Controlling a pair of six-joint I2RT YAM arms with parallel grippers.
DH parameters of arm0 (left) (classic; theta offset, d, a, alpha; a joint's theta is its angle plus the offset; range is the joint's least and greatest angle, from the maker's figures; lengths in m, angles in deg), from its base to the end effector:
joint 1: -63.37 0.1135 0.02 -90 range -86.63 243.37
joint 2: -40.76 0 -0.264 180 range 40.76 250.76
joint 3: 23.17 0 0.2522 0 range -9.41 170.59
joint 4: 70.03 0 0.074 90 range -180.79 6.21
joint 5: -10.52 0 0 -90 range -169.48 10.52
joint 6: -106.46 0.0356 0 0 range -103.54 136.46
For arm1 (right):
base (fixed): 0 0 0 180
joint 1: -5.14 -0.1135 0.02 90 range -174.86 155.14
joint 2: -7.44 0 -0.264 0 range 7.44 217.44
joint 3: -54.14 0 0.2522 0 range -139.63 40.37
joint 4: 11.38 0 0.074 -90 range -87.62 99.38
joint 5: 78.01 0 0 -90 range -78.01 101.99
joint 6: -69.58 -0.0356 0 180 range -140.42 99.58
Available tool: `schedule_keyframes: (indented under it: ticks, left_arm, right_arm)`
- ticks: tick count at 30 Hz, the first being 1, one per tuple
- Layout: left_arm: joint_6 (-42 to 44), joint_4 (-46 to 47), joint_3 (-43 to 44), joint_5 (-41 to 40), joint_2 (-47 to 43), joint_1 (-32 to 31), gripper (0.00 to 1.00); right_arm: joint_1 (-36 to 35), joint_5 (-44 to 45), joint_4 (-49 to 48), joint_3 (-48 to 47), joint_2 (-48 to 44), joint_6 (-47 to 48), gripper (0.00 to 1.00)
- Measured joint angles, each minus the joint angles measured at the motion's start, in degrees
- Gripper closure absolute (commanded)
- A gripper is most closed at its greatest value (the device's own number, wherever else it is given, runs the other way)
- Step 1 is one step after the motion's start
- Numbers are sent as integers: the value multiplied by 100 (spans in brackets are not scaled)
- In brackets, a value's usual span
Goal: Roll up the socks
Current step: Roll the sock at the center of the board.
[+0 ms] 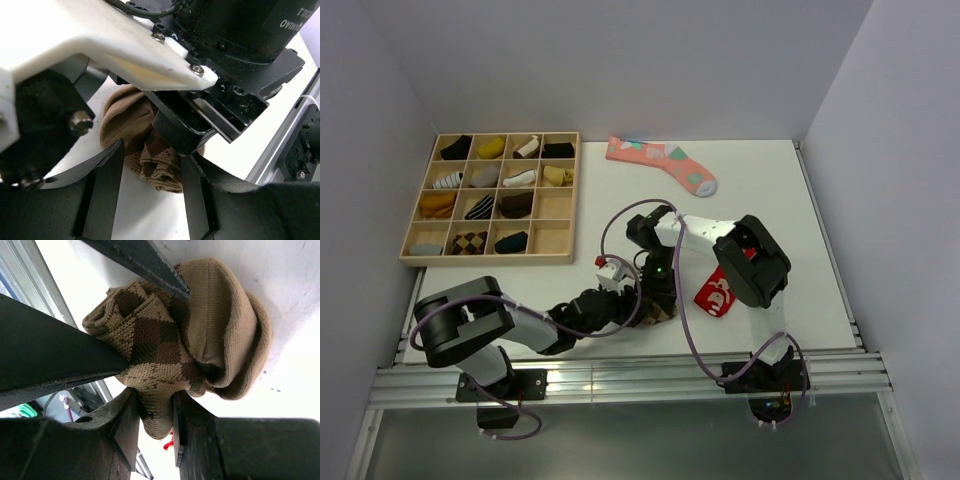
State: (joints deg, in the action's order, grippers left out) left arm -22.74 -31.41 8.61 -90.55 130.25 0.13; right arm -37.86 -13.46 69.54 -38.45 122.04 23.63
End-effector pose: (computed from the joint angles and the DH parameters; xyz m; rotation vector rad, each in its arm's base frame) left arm 0.1211 -0.2249 0.1287 0.2857 2.0142 -1.0035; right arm 0.2382 0.2430 0.1556 1.9113 -2.1183 -0.6470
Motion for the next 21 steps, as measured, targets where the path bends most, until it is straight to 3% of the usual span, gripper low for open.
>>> schedule_keyframes:
  ticks: [2,6,9,14,17,21]
  left_arm:
    - [-37,103,0,57,87,7,50]
    - [-229,302,2,122,284,70,69]
    - [-356,299,2,114,356,120,78]
    - [-363,-2,2,153,420,129,93]
    - [-369,-72,15,177,424,129,93]
    - [-396,-103,0,164,369,129,77]
  right_arm:
    - [9,26,35,0,9,-33,84]
    - [31,55,105,2,13,-61,83]
    - [46,57,122,9,13,-76,82]
    - [46,87,109,33,13,-199,72]
    - [39,85,96,52,11,-339,71]
    - [39,79,85,52,11,-426,74]
